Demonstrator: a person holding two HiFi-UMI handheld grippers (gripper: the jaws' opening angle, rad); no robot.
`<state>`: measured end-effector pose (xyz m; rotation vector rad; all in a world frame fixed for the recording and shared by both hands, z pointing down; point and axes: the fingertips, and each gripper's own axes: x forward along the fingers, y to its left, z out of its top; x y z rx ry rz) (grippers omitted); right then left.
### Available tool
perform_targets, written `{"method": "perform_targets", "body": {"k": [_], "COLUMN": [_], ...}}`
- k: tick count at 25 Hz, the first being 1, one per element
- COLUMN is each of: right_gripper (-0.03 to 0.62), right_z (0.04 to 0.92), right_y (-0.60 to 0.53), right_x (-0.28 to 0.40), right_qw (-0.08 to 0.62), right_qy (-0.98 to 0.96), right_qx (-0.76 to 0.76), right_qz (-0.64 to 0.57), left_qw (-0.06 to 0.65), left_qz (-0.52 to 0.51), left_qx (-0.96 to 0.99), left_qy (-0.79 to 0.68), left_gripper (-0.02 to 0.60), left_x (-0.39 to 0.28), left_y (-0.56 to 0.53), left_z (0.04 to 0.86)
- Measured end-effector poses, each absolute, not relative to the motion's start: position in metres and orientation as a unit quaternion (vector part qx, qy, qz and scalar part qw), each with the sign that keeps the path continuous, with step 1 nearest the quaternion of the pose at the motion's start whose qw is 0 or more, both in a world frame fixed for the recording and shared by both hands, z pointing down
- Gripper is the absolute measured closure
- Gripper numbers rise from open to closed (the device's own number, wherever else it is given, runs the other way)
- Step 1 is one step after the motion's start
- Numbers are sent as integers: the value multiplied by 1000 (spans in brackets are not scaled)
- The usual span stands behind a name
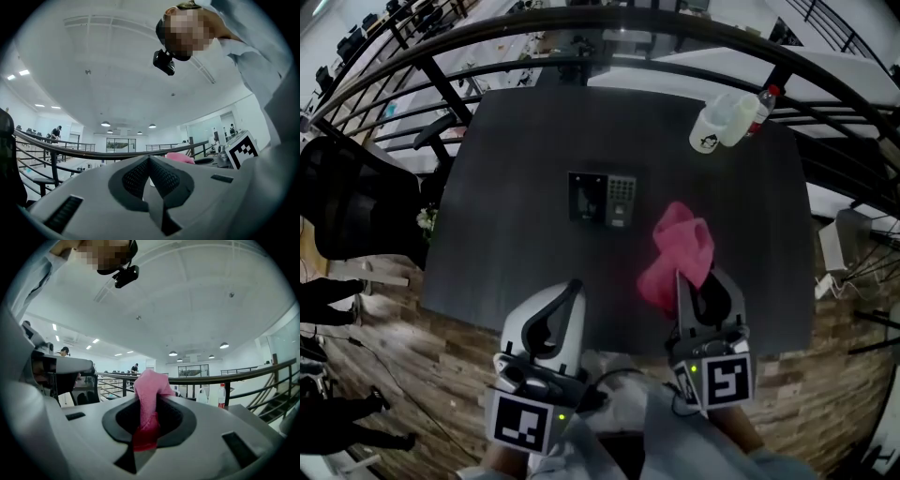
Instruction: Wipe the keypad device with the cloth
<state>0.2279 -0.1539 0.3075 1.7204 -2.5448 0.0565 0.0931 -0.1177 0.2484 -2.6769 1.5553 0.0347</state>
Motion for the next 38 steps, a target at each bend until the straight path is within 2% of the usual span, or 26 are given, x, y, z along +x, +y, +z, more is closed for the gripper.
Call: {"method": "perform_targets", "body": {"k": [8,14,38], "right_gripper": [523,523,523], "right_z": [329,350,430], "right_y": [-184,-210,-309], "right_x": [233,226,139], "right_qw": [38,68,164], "right_qy": [-816,-812,-824], "right_qx": [577,580,542], "right_qz": [17,15,13], "left_qw": [24,18,5], "left_qz": [-12,-1,-20], "left_qx": [-862,-860,-821], "left_qy": [506,511,570], "left_gripper": [577,577,577], "left_x": [90,75,-11], "left_y": [-128,-142,-164], "left_z": [258,259,277]}}
